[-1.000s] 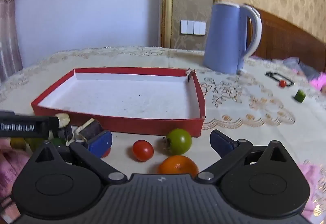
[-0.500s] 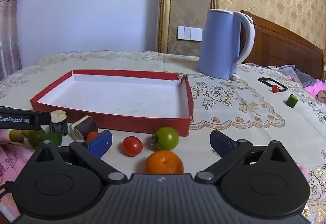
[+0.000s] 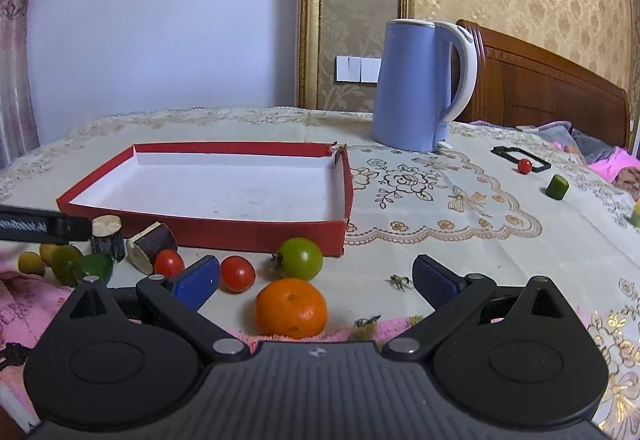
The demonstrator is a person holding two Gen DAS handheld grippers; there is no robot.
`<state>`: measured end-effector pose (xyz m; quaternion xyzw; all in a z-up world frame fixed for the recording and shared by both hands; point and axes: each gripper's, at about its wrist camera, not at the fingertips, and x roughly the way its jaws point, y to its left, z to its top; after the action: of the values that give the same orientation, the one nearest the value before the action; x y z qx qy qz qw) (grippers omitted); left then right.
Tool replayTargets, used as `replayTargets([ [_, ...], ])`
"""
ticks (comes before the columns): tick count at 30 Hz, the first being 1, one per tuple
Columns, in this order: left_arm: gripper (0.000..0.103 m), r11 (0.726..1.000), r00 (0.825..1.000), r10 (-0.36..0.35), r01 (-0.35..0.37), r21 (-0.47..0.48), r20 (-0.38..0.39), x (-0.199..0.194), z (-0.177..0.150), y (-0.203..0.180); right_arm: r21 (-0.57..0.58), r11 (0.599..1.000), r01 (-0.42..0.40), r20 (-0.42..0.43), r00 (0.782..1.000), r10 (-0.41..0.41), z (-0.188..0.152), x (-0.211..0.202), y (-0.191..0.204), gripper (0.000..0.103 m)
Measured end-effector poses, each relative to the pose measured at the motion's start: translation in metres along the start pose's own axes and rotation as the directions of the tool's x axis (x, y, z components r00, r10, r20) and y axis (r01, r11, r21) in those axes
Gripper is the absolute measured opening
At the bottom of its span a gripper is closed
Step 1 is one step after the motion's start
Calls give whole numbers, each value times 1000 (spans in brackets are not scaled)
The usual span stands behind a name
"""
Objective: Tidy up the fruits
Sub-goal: 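Move the right gripper toward the orange beside the tray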
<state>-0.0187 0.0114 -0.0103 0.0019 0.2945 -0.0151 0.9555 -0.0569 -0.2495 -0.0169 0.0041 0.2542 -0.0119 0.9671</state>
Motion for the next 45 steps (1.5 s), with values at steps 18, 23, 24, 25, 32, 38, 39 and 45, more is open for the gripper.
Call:
replayTargets([
  [18, 103, 1000, 1000, -22, 22, 9, -14, 0, -5, 0, 5, 1000, -7, -28, 1000, 7, -1, 8, -2, 103],
  [23, 103, 1000, 1000, -19, 19, 10, -21, -1, -6, -1, 13, 1000, -8, -41, 999, 9, -1, 11, -5, 103],
  [24, 103, 1000, 1000, -17, 17, 10, -22, -1, -6, -1, 16, 1000, -7, -42, 999, 8, -1, 11, -5, 103],
  [25, 103, 1000, 1000, -15, 15, 11, -22, -1, -6, -2, 17, 1000, -4, -40, 999, 5, -1, 11, -6, 103],
  [32, 103, 1000, 1000, -15, 15, 13, -18, -3, -6, -2, 18, 1000, 3, -35, 999, -3, -1, 11, -9, 103],
  [38, 103, 1000, 1000, -15, 15, 14, -18, -5, -7, -3, 6, 1000, 6, -36, 999, -5, -2, 12, -7, 103],
  [39, 103, 1000, 1000, -16, 16, 14, -18, -4, -7, -3, 7, 1000, 5, -36, 999, -5, -2, 12, -8, 103],
  [45, 103, 1000, 999, -16, 16, 6, -28, -3, -7, -2, -7, 1000, 6, -40, 999, -6, -4, 13, -7, 102],
])
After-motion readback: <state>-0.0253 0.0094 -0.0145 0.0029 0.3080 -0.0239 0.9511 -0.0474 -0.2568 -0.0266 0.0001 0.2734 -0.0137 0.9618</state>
